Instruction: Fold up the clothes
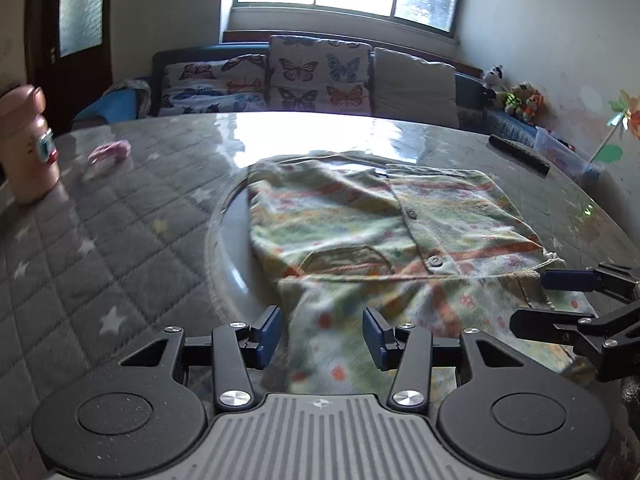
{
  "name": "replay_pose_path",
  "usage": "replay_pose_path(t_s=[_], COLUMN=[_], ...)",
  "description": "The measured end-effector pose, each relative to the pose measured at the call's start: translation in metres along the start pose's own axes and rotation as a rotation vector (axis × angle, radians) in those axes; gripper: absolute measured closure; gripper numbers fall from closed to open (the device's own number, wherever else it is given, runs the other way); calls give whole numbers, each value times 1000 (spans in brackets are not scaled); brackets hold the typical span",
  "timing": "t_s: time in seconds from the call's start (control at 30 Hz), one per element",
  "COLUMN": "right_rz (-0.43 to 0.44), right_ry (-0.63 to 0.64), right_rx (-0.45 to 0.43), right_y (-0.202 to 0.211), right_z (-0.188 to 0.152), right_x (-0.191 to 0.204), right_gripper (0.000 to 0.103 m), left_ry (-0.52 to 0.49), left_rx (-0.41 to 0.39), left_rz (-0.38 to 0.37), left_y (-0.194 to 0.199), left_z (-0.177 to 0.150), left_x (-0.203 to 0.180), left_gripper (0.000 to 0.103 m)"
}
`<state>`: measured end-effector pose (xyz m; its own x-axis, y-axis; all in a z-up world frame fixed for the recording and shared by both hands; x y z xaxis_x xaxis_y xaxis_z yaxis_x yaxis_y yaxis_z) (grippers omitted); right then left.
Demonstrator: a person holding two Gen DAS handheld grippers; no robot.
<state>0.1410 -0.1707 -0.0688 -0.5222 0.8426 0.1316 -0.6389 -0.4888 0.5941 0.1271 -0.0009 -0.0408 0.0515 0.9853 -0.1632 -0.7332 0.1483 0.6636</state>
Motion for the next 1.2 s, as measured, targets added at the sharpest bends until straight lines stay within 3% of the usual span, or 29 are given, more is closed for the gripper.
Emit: replay_pose_path(t_s=[0.3,0.43,0.63,0.87,1.2], right_rz=[-43,-84,-121,-179,-186], right_ry=[68,126,169,168,249], right_rx=[35,41,57,90,93], right_y=[-16,-16,-22,-20,9], right_z=[0,0,7,-1,-21], right_x=[2,4,1,-18,-4], right_gripper=[5,5,4,4,4], left_ry=[-129,-142,-181,-226,-348], left_rx=[4,-10,-44,-26,-59], left_rz=[19,25,-24,4,5], left_y=[-33,-28,-16,-24,4], left_z=[4,4,6,-3,-26], left_x=[-23,-22,-36,-35,-50], left_gripper=[54,54,53,52,37])
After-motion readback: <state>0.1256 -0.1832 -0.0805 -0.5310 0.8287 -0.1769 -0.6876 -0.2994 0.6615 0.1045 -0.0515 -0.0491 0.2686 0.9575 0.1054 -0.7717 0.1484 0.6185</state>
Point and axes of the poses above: each gripper's, at about its wrist camera, not at the fingertips, and y roughly against the way its jaws point, x to its left, z to its top, the point moved 7 cm from there along -y, roughly the way its jaws point, and after that the axes turned 6 degrees about y, right-handed, at the moved point
